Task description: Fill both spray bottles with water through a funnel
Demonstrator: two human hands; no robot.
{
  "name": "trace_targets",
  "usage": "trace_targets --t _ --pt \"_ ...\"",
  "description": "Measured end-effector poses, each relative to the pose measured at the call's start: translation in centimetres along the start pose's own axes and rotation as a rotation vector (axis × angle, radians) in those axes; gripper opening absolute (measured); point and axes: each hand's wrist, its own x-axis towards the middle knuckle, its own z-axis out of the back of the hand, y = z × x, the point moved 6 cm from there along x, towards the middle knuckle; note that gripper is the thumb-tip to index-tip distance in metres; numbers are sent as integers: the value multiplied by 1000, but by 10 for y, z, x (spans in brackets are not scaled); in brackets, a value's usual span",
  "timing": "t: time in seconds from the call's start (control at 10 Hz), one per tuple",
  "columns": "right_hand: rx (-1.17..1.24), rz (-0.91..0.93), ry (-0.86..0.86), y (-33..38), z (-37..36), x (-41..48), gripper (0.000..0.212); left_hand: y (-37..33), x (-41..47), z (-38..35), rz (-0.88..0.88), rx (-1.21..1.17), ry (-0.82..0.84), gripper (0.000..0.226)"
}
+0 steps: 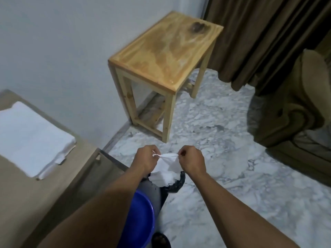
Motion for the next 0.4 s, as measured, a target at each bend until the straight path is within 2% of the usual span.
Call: trace_targets --t 0.2,0.3,0.4 --pt "-58 -36 16 -44 -40 45 25 24 54 -49 30 57 23 9" --pt "-70 -42 36 -56 -51 49 27 32 63 -56 59 73 59 35" --pt "-64 -72 49 -67 -57 45 25 42 54 -47 113 6 -19 35"
